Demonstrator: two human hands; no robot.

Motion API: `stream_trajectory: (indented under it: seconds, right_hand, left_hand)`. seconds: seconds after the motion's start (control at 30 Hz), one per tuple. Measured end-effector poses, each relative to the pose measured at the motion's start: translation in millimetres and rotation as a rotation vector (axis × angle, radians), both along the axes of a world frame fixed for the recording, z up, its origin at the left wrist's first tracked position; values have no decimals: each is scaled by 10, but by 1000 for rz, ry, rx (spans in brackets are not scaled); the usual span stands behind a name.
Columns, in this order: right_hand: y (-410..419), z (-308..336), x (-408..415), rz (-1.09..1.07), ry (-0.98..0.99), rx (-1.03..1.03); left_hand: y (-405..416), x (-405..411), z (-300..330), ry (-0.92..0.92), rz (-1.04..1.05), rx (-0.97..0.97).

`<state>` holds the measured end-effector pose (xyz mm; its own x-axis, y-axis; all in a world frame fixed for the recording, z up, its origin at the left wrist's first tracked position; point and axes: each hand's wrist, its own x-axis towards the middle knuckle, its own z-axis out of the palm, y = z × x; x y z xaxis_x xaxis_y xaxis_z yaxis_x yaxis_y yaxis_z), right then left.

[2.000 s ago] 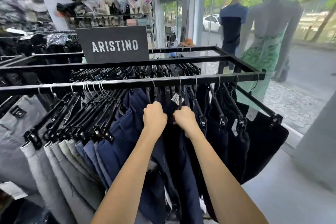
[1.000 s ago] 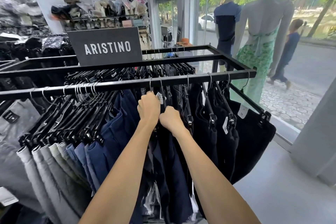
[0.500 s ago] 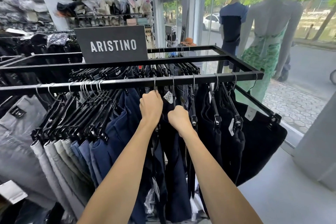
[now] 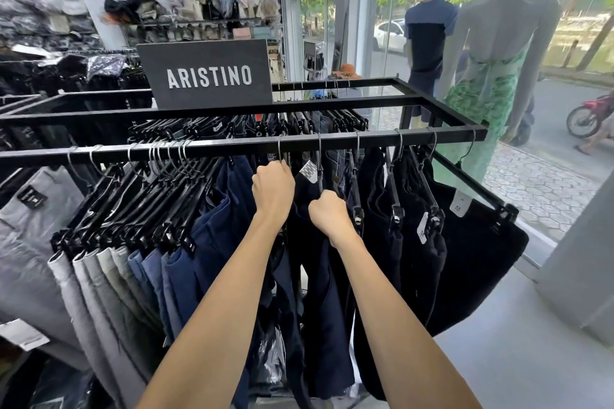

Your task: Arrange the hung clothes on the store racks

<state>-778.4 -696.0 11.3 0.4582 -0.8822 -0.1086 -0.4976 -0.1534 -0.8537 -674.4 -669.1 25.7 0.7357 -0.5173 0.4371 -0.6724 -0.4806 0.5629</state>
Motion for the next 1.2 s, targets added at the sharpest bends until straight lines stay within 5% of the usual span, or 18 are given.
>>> stream_trajectory:
  seconds: [0.27,0.47,0.57,0.7,1.0,1.2]
  right_hand:
    - [-5,40,5,-10,77,-39]
    - [310,380,307,-75,-185,-497]
    - [626,448,628,88,-300,-343]
    - [982,329,1025,209,-206,-121]
    - [1217,67,1547,97,-208,225]
    - [1171,34,1610,43,-157,178]
  left_hand:
    - [97,15,23,-10,-6,112]
    - [631,474,306,-81,84,-10]
    - [954,911,322,-101,142,159]
    - [1276,1196,167,-49,92,410]
    - [1416,1168,13,-142,-47,523]
    - [1428,1221,-57,380,-172,347]
